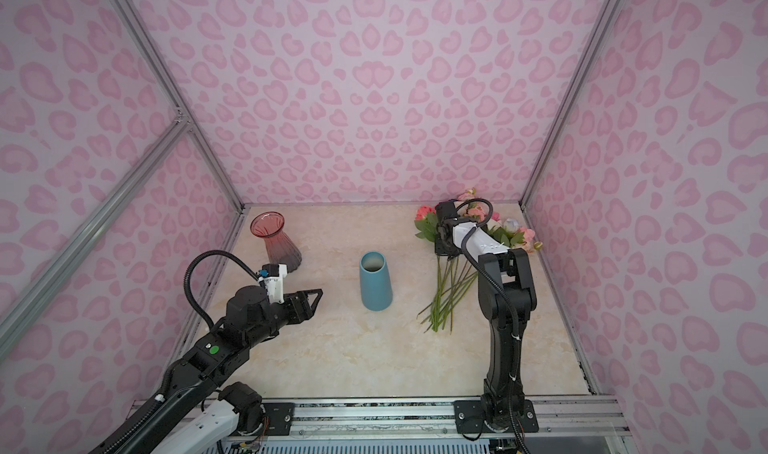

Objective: Arrange the flowers into the vase
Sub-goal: 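Grasp one pink rose stem with the right gripper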

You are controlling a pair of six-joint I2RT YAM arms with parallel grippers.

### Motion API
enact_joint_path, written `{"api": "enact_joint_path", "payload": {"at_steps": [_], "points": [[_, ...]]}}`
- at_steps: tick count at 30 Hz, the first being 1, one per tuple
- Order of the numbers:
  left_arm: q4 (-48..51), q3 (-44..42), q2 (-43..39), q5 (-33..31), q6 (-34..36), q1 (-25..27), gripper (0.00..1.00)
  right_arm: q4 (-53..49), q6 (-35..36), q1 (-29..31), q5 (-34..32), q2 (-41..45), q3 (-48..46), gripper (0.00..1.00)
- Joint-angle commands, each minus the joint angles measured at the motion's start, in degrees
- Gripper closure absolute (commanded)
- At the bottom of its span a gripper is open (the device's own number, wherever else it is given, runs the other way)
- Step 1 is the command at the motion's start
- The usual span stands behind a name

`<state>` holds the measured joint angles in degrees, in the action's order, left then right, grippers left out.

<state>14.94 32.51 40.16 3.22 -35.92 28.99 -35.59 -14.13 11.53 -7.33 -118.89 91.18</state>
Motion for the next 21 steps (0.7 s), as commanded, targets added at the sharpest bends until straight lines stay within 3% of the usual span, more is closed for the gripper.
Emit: {"api": "enact_joint_path", "payload": {"at_steps": [1, 7, 9, 21], "points": [[-1.11, 1.52, 0.61, 0.91, -0.01, 0.01, 0.24, 0.96, 0.66, 0.25, -0.96, 2.09, -1.67, 0.93], [-1.06, 3.1, 1.99, 2.3, 0.07, 0.06, 0.25, 2.4, 0.62, -0.17, -1.26, 2.91, -2.98, 0.91], [-0.63, 3.53, 2.45, 2.42, 0.06, 0.01, 0.26, 3.06, 0.15, -0.07, -2.32, 3.1, -3.63, 0.95], [-0.18, 3.96, 1.58, 2.18, -0.46, 0.08, 0.27, 9.94, -0.37, 1.49, -4.08, 16.09, -10.97, 0.97]]}}
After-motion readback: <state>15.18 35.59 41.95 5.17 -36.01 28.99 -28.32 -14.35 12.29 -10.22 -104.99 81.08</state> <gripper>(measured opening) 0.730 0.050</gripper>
